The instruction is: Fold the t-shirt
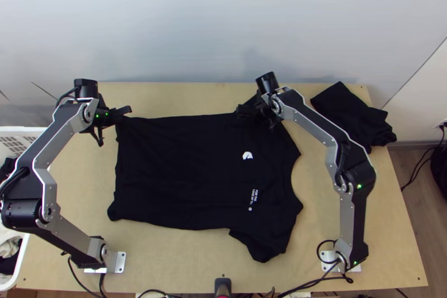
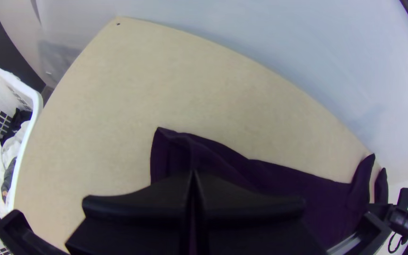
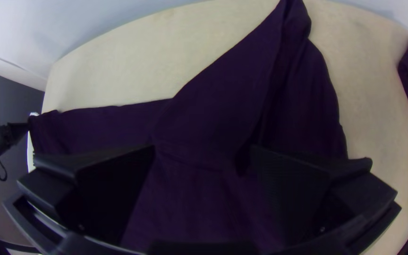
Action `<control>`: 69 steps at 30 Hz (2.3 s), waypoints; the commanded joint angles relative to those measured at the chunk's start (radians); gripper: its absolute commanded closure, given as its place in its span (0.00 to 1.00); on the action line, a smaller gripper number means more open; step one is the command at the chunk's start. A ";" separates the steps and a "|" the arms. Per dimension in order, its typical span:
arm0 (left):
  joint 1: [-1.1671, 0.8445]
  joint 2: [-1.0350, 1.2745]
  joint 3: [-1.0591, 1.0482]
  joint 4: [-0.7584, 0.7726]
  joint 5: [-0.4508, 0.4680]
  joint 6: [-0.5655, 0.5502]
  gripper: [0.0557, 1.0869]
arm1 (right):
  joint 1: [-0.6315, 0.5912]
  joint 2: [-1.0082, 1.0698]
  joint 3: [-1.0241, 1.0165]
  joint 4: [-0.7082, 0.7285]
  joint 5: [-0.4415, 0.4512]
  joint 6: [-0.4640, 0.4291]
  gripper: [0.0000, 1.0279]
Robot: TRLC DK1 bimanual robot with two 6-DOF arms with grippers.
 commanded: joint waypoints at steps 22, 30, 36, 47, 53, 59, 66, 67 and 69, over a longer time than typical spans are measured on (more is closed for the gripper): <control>0.014 -0.004 0.008 -0.006 0.001 -0.010 0.96 | 0.029 0.082 0.172 -0.047 0.219 -0.011 0.97; 0.026 0.018 0.114 -0.001 0.001 -0.051 0.96 | -0.012 0.000 0.183 0.053 0.342 -0.045 0.97; 0.054 0.081 0.227 -0.001 -0.029 -0.061 0.96 | -0.014 -0.036 0.209 0.085 0.368 -0.099 0.97; 0.031 0.128 0.298 0.177 -0.144 -0.074 0.96 | 0.006 0.026 0.299 0.291 0.544 -0.245 0.97; 0.031 0.265 0.408 0.215 -0.160 -0.053 0.96 | 0.009 0.117 0.388 0.292 0.579 -0.288 0.97; 0.029 0.383 0.536 0.217 -0.168 -0.042 0.96 | -0.002 0.171 0.417 0.320 0.653 -0.297 0.97; 0.023 0.432 0.605 0.207 -0.176 -0.022 0.96 | 0.000 0.186 0.410 0.333 0.694 -0.300 0.97; 0.020 0.423 0.603 0.190 -0.173 -0.022 0.96 | -0.002 0.183 0.403 0.333 0.694 -0.301 0.97; 0.015 0.413 0.600 0.126 -0.156 -0.007 0.96 | -0.002 0.166 0.374 0.332 0.694 -0.298 0.97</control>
